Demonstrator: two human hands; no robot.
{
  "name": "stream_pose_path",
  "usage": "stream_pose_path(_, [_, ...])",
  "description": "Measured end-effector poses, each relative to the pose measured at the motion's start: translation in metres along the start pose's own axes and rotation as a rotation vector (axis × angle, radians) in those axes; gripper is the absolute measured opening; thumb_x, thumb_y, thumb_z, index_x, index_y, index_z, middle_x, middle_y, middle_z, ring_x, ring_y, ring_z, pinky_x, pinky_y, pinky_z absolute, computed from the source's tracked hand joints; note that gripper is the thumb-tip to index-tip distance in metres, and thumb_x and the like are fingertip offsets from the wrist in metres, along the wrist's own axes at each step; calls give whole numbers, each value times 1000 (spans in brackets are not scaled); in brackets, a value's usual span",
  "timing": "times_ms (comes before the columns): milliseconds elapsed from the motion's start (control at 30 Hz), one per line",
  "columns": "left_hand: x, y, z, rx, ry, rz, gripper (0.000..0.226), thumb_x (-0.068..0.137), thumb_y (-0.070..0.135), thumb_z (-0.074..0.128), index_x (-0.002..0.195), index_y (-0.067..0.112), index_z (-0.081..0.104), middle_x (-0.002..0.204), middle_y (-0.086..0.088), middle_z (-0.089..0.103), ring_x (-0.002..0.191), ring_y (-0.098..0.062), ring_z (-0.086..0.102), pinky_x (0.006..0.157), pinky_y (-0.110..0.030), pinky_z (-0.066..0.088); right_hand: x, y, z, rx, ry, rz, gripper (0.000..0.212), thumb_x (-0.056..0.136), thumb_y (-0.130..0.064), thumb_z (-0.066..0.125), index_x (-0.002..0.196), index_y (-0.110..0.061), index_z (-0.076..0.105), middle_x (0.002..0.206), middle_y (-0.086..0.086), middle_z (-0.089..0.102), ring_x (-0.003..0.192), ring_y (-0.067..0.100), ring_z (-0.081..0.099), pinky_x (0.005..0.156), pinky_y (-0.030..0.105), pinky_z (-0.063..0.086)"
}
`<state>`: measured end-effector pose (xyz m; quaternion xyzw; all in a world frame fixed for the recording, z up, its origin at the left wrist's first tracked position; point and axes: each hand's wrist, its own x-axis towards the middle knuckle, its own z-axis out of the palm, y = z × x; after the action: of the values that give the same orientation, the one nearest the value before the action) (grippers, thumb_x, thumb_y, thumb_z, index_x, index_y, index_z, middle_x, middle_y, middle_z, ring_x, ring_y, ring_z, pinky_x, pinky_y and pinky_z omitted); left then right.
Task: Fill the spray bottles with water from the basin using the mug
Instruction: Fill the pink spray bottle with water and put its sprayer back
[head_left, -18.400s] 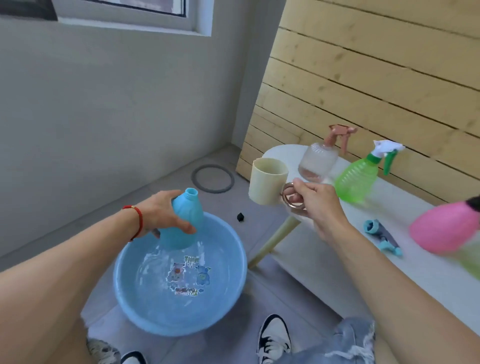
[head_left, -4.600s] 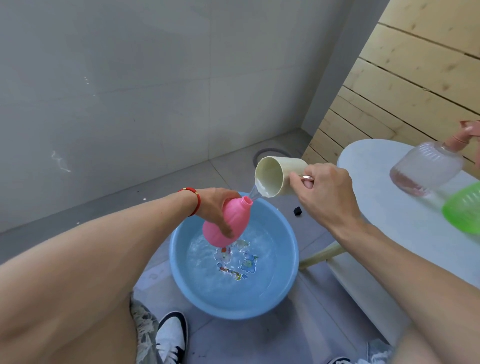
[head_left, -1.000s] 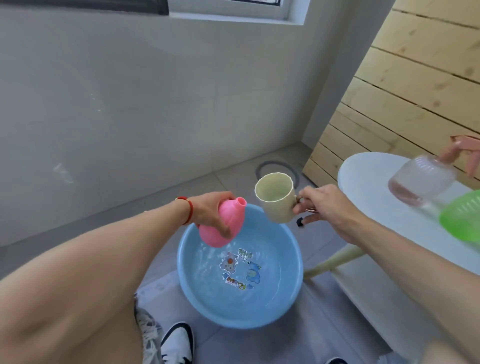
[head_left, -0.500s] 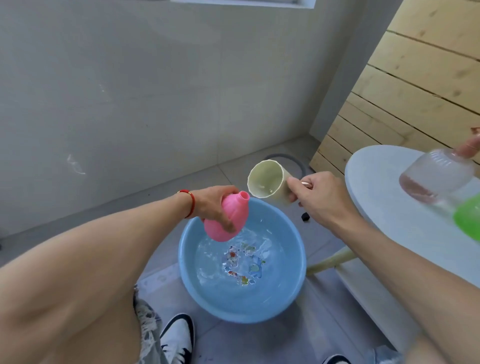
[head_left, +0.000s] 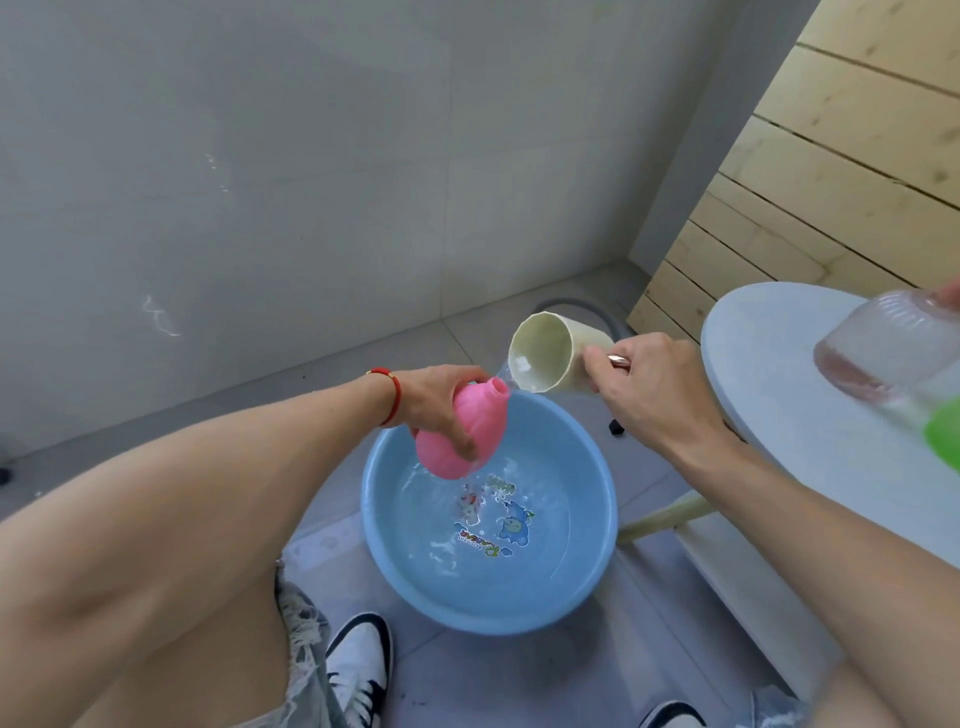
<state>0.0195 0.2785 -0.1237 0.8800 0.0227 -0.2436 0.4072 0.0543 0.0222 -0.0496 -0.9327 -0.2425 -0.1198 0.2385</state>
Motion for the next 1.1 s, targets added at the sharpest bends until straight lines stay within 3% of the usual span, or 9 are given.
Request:
stream_pose_path(333, [0, 2, 0, 29, -25, -11, 79, 56, 23, 101, 122, 38, 59, 118, 4, 66, 109, -24, 67, 78, -54, 65, 1, 1, -4, -64, 52, -70, 53, 95, -27, 58, 51, -8, 34, 49, 17, 36, 52, 37, 37, 53, 37, 25])
stream_pose_path(500, [2, 2, 1, 28, -32, -10, 69, 55, 24, 101, 105, 48, 59, 116, 5, 66, 109, -24, 67, 77, -54, 65, 0, 1, -5, -66, 71, -90, 55, 94, -23, 60, 51, -16, 25, 48, 5, 24, 54, 27, 25, 55, 35, 22])
stream_pose_path(667, [3, 4, 3, 54, -62, -22, 71, 59, 24, 100, 113, 43, 59, 118, 5, 65, 111, -25, 66, 75, -55, 65, 0, 3, -5, -117, 113, -157, 61, 93, -22, 61, 51, -22, 17, 46, -5, 15, 56, 29, 29, 56, 32, 22])
stream_pose_path(867, [1, 5, 4, 65, -89, -31, 77, 61, 26, 100, 123, 42, 57, 120, 6, 63, 112, -26, 65, 72, -55, 65, 1, 8, -2, -159, 164, -216, 55, 95, -25, 59, 50, -14, 30, 47, 6, 38, 61, 33, 47, 55, 31, 29])
stream_pose_path(1100, [1, 5, 4, 68, -102, -37, 74, 62, 26, 99, 121, 42, 58, 119, 6, 63, 112, -26, 65, 71, -55, 65, 2, 9, -2, -171, 208, -256, 55, 95, -25, 61, 52, -18, 28, 51, 5, 43, 68, 32, 52, 57, 30, 30])
